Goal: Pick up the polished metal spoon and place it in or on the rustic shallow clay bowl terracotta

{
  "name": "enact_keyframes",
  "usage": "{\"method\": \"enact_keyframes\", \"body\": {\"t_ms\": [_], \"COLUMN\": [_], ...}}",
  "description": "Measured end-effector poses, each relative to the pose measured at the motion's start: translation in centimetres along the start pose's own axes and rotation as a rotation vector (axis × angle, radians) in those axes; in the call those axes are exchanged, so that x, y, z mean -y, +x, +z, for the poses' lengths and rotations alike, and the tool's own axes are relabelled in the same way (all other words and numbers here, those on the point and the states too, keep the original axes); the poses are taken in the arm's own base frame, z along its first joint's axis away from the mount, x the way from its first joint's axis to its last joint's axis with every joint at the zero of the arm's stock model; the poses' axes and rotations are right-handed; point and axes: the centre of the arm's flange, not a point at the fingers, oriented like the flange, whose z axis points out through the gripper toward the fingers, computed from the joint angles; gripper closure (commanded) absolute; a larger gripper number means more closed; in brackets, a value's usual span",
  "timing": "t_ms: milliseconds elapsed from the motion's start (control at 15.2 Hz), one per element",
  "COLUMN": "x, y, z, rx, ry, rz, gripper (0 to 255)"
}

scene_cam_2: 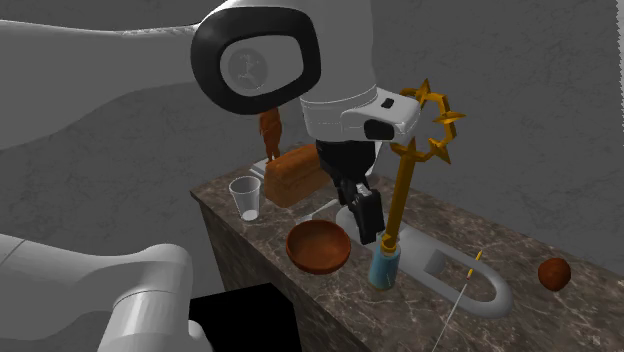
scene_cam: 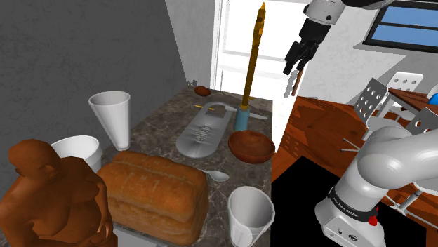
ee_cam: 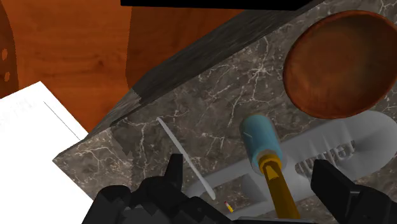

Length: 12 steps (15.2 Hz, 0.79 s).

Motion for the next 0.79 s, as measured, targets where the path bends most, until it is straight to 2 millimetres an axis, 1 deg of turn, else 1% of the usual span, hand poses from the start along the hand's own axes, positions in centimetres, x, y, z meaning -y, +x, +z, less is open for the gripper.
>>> {"method": "enact_keyframes", "body": {"t_ms": [66,132,330,462,528,660,726,792], "x": [0.0,0.4,2.7,4.8,5.6,7.4,8.7,9.5], "y": [0.0,0.1,0.4,0.9,1.1,0.8,1.0,1.2], "z": [0.0,0.4,2.5,3.6,4.7,6.3,7.4,8.1], "rx": [0.0,0.0,0.001,0.001,0.001,0.001,0.002,0.002], "ry": [0.0,0.003,0.018,0.03,0.036,0.048,0.054,0.06], "rz": [0.0,-0.005,-0.03,-0.05,-0.06,-0.079,-0.089,-0.099], "gripper": [0,0,0,0,0,0,0,0]}}
